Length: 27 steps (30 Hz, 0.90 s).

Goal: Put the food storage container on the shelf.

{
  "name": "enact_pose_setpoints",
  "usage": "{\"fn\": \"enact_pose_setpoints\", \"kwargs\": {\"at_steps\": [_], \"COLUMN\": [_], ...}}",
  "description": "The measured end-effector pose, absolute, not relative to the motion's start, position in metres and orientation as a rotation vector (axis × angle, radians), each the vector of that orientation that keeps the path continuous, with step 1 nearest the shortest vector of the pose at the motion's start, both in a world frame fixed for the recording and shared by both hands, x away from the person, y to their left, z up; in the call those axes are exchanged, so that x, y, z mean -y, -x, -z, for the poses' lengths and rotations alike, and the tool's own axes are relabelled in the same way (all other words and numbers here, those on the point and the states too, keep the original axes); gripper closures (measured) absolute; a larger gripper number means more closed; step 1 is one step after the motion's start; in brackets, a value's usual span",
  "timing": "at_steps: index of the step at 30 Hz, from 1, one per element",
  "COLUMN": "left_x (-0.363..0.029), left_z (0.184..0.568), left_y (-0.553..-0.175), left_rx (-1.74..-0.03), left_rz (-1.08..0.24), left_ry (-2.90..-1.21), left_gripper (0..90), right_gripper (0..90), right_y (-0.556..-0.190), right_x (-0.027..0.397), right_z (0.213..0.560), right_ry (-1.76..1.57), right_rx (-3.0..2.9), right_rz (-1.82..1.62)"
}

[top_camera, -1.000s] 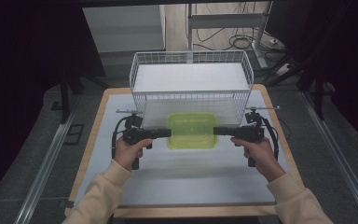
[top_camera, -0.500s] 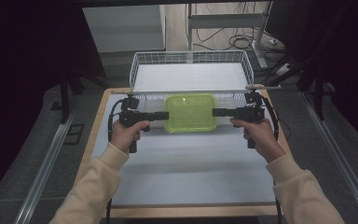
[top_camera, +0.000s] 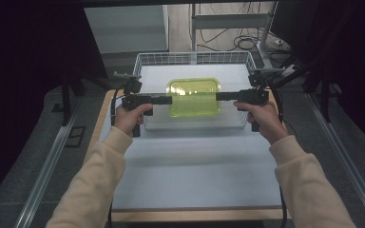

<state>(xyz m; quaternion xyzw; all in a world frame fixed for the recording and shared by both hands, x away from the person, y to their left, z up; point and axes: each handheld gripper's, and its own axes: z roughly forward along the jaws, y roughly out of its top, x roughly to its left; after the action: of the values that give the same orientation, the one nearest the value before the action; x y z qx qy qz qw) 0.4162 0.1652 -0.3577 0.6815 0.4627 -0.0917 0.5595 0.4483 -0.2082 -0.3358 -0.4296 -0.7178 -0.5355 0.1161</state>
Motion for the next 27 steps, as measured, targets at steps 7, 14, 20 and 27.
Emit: {"fn": "enact_pose_setpoints", "kwargs": {"at_steps": [7, 14, 20, 27], "left_x": [-0.166, -0.168, -0.169, -0.169], "left_z": [0.347, 0.343, 0.339, 0.337], "left_y": [-0.437, -0.461, -0.476, -0.489], "left_rx": [-1.094, -1.115, -1.126, -1.155], "left_rz": [0.203, 0.23, 0.248, 0.242], "left_ry": [-1.612, -1.595, -1.562, -1.541], "left_gripper": [81.6, 81.5, 81.3, 81.3], "right_gripper": [82.4, 82.2, 82.1, 81.3], "right_y": [-0.471, -0.493, -0.51, -0.523], "right_x": [0.207, 0.205, 0.203, 0.2], "right_z": [0.327, 0.321, 0.317, 0.316], "right_ry": [1.275, 1.313, 1.343, 1.38], "right_rx": [2.082, 2.069, 2.046, 2.039], "right_rz": [1.568, 1.565, 1.567, 1.565]}}
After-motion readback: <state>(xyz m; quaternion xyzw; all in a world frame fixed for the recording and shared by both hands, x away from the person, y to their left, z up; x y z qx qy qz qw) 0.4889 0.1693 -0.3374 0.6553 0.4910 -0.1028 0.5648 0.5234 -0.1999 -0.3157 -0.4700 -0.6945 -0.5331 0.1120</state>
